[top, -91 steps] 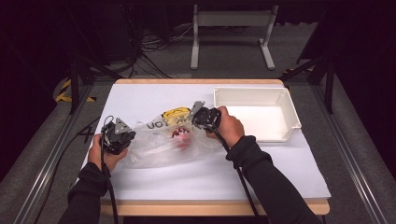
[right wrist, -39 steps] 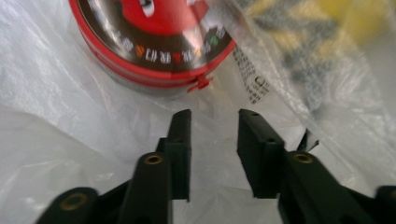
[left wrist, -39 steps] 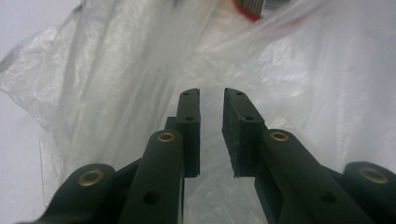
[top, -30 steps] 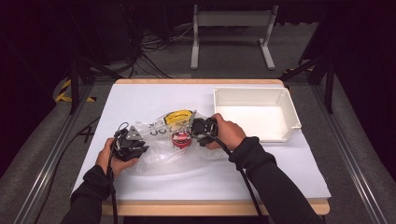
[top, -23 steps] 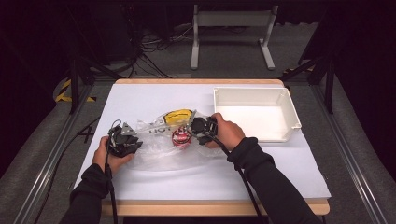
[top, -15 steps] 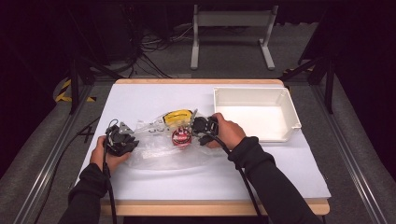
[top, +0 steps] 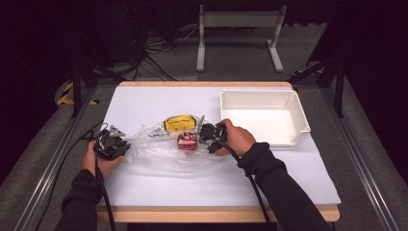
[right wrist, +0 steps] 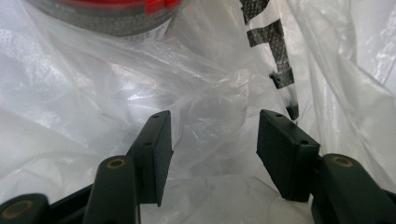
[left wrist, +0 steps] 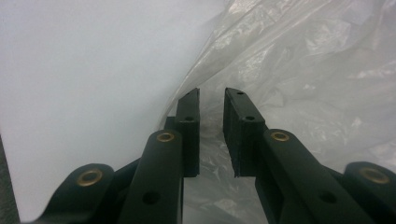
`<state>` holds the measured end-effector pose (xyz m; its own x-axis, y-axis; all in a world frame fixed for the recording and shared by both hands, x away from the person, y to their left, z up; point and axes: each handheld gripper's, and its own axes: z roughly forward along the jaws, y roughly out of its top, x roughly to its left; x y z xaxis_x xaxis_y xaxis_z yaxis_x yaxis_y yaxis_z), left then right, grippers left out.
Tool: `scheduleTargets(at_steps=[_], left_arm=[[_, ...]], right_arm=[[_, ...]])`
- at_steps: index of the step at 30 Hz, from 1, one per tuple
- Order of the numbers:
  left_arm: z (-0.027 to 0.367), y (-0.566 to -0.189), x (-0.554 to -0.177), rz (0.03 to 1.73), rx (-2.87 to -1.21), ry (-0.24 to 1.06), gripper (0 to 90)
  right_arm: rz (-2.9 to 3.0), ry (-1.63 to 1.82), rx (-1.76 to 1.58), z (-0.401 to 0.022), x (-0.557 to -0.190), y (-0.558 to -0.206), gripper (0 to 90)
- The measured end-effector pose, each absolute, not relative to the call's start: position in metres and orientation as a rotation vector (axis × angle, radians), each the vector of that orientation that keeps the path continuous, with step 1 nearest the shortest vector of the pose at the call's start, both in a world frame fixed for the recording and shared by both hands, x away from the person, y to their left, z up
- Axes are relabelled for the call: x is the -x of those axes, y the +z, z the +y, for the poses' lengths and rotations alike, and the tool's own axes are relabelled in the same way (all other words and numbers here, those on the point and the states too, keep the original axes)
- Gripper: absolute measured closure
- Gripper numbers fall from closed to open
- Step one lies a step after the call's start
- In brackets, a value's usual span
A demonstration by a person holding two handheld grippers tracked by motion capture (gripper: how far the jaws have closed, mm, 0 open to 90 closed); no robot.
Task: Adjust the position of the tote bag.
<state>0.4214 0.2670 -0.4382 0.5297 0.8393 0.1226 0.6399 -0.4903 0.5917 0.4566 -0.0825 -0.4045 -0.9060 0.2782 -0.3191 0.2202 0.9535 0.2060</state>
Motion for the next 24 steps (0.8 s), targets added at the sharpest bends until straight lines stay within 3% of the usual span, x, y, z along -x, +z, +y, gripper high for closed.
scheduleTargets(at_steps=[7, 9, 12, 17, 20, 24], left_arm=[[0.273, -0.434, -0.417, 1.197, -2.245, 0.531, 72.7], [0.272, -0.427, -0.412, 1.124, -2.205, 0.499, 62.0], [0.268, -0.411, -0.404, 1.038, -2.127, 0.492, 53.5], [0.252, -0.391, -0.391, 0.897, -2.072, 0.481, 48.4], [0.238, -0.384, -0.383, 0.826, -2.076, 0.482, 41.0], [0.224, -0.378, -0.370, 0.726, -2.099, 0.480, 39.1]], right_arm=[[2.751, 0.247, -0.364, -0.082, -0.451, -0.406, 43.6], [2.751, 0.242, -0.368, -0.082, -0.451, -0.406, 42.3], [2.730, 0.281, -0.380, -0.084, -0.450, -0.402, 43.9], [2.728, 0.340, -0.398, -0.084, -0.451, -0.398, 46.1], [2.723, 0.366, -0.405, -0.083, -0.450, -0.396, 46.8], [2.720, 0.384, -0.403, -0.084, -0.451, -0.395, 46.4]])
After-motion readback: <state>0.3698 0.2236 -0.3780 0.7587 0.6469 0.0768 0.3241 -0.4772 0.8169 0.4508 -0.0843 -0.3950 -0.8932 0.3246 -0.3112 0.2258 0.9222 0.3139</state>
